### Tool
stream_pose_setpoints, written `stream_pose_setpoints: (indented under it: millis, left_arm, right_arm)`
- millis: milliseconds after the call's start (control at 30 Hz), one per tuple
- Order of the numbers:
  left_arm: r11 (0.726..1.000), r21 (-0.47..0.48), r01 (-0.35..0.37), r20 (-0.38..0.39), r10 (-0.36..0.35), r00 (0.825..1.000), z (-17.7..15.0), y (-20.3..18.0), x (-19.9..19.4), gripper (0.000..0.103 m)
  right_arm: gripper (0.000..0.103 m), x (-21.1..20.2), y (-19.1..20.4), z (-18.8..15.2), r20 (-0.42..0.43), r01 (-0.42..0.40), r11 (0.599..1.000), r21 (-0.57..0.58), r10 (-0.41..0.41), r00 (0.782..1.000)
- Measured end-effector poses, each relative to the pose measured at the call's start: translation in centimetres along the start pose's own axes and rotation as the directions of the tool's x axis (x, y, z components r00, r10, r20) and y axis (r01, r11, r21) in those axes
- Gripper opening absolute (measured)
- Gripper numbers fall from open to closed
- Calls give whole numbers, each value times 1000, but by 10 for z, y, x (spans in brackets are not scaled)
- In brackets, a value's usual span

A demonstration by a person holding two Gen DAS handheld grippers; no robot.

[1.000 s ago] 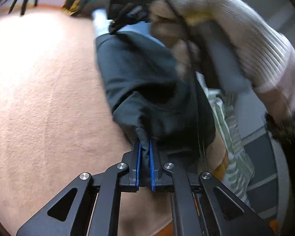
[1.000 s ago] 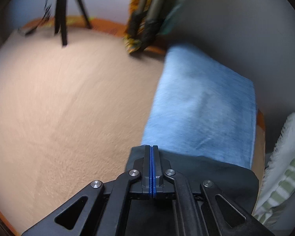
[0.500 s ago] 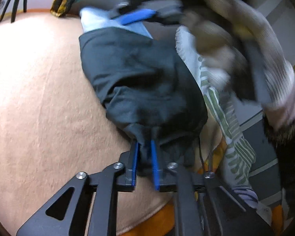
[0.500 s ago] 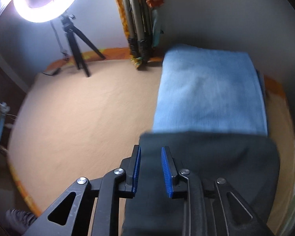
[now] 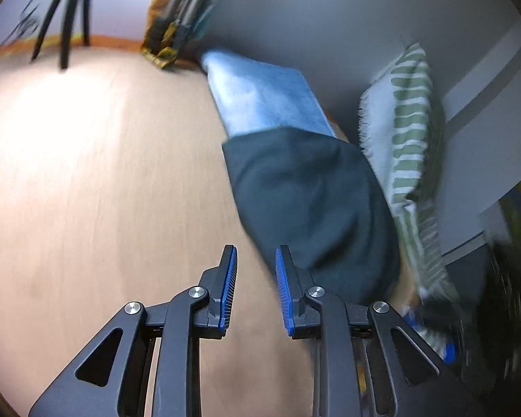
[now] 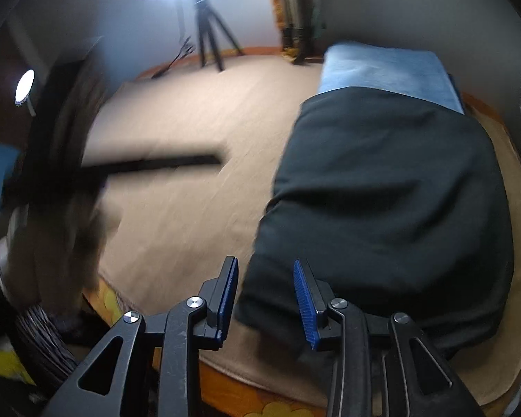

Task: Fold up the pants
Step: 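Open both tools, press the folded trousers flat, and withdraw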

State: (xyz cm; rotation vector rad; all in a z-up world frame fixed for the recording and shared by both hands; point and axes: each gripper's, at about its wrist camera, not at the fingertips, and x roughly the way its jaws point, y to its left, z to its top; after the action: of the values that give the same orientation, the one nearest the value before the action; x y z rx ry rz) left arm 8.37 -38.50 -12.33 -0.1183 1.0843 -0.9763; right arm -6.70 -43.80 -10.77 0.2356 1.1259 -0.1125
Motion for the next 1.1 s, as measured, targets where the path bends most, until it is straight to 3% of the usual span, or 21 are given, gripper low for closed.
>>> stream_pose_setpoints:
  millis: [100, 300, 367, 500, 633, 800, 967, 1100]
  left_arm:
    - [999, 18, 28, -45, -28, 999, 17, -7, 22, 21]
    - [998, 62, 24, -100, -18, 995, 38, -16, 57, 21]
    - [998, 64, 20, -116, -12, 993, 39, -16, 65, 21]
    - [997, 77, -6, -128, 16, 992, 43, -13, 83, 21]
    - [993, 111, -43, -132, 58, 990, 46, -12, 95, 21]
    - [990, 130, -53, -108, 68, 992, 52, -14, 100, 21]
    - [984, 157, -90, -97, 106, 990, 58, -15, 96, 21]
    - [986, 124, -109, -34, 114, 993, 71, -6, 66, 21]
  right_arm:
    - [38, 10, 17, -13, -29, 27, 999, -37, -28, 999]
    - [38, 30, 35, -29, -56, 176, 974, -145, -186, 981]
    - [34, 36, 33, -31, -63, 212, 964, -160, -224, 973]
    - [6, 35, 23, -35, -62, 214, 963, -162, -226, 972]
    - [2, 24, 17, -39, -67, 176, 969, -174, -190, 979]
    - [0, 3, 16, -51, -69, 139, 967, -212, -157, 985]
    - [4, 15, 20, -50, -89, 99, 977, -190, -118, 989]
    - [26, -8, 18, -50, -67, 1, 981, -192, -14, 998]
